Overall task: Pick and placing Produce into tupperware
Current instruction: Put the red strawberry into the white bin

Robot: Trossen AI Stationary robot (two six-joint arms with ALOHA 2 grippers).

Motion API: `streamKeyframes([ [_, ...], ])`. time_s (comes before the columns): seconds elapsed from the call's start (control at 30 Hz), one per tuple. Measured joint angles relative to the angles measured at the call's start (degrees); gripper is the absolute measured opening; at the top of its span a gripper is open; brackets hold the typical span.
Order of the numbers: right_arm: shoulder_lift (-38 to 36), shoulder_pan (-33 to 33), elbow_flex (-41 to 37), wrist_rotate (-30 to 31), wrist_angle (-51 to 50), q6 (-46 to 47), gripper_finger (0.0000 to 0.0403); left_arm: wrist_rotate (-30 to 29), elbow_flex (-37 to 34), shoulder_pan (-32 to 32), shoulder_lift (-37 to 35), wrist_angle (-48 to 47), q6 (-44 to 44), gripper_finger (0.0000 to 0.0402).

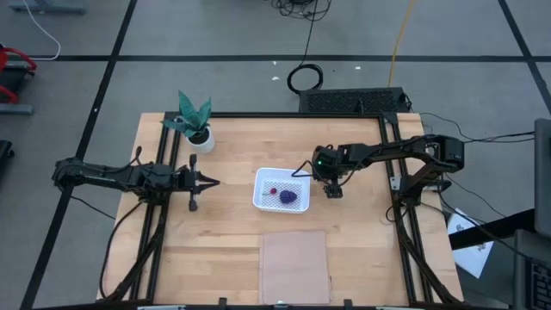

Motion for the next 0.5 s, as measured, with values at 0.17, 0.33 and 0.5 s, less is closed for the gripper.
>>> streamKeyframes([
  [0.17,0.0,0.0,0.0,0.0,-0.19,0.34,0.0332,0.0,0.0,0.0,0.0,-0.01,0.13,0.0021],
  [0.33,0.5,0.0,-0.02,0.0,-1.25,0.84,0.0289,-0.02,0.0,-0.01,0.0,-0.01,0.0,0.0021],
  [0.5,0.98,0.0,-0.02,0.0,-1.08,0.88,0.0234,-0.02,0.0,-0.01,0.0,0.0,-0.03,0.0021],
])
